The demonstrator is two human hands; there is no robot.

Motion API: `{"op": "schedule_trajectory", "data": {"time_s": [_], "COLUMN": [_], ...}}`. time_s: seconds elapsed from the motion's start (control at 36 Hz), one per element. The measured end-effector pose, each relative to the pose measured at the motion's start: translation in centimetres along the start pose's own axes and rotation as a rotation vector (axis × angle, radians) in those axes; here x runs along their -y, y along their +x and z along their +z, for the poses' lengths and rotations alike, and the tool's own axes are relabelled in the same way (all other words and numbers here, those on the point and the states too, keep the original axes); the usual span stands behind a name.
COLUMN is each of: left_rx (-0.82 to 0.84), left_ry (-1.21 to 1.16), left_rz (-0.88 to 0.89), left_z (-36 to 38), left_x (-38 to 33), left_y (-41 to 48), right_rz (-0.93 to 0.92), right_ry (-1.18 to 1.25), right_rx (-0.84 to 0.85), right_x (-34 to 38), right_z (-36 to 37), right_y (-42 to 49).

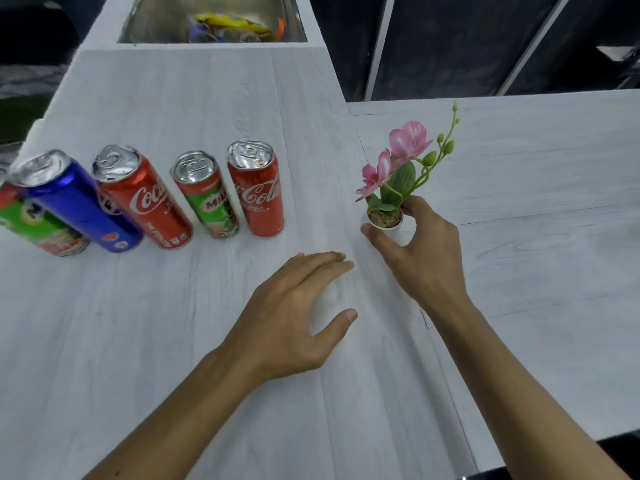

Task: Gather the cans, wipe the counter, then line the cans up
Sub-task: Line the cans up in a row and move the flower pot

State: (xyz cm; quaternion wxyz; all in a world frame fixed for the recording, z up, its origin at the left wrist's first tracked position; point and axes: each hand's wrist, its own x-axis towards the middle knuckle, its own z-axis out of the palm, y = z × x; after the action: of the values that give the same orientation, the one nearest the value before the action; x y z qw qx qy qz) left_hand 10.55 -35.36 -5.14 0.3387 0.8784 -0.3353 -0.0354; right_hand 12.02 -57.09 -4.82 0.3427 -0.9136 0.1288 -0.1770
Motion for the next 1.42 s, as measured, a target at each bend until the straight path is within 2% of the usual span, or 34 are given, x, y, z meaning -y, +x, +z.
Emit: {"op": "schedule_trajectory", "data": {"time_s": [0.33, 0.72, 1.08, 1.42], "left_rx": [-0.007, -0.046, -0.046, -0.053], "left_ry": [-0.001, 0.006, 0.010, -0.007], "left_rz": [-0.004, -0.070, -0.125, -0.117], "left_z": [-4.2, -9.8, -12.7, -12.2], "left_x": [2.6, 8.1, 11.7, 13.1], "left_y": [-7.7, -17.2, -22.0, -22.6], "right_rz": [0.002, -0.033, -0.084, -0.111], "right_ry": [-0.028, 0.013, 0.049, 0.016], "right_rx": [-0.022, 0.035, 0.087, 0.109], "right_x": [5.1, 13.5, 19.2, 20.2], "right_z": [2.4, 9.1, 14.9, 18.1], "right_y": [-6.8, -12.1, -12.3, -11.1]}}
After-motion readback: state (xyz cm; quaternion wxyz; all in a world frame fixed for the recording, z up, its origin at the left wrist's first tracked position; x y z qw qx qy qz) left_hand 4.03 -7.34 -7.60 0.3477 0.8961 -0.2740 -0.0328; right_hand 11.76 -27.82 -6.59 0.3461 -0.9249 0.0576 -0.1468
